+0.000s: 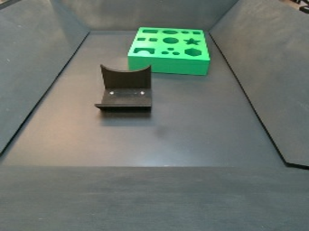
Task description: Insert the star object.
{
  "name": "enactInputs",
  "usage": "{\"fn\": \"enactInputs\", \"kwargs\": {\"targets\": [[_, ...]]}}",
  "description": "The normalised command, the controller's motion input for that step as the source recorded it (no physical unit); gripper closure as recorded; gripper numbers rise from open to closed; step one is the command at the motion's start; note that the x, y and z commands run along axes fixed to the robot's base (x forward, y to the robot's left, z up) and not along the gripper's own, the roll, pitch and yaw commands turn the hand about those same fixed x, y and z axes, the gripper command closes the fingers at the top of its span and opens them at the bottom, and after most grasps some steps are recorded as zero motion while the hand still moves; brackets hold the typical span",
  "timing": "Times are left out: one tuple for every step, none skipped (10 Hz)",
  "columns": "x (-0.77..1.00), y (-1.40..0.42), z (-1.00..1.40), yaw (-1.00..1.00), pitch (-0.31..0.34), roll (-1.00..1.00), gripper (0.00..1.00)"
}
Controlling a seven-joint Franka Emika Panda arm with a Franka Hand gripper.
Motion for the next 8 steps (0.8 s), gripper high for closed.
{"fn": "enactInputs", "kwargs": {"targets": [[-0.85,0.25,-1.0,-0.14,-0.009,-0.02,1.0],[-0.86,0.25,-1.0,-0.14,-0.01,-0.02,1.0],[-0.85,0.25,-1.0,-0.14,-0.01,-0.02,1.0],[-0.43,0.0,-1.0,-0.25,-0.113,-0.02,1.0],[-0.14,-0.05,-0.97,-0.17,-0.161,0.0,1.0],[-0.11,-0.07,-0.97,-0.11,-0.159,0.0,1.0],[-0.23,-0.04,-0.89,-0.05,-0.167,0.03,1.0],[-0.39,0.0,-0.75,-0.01,-0.149,0.03,1.0]]}}
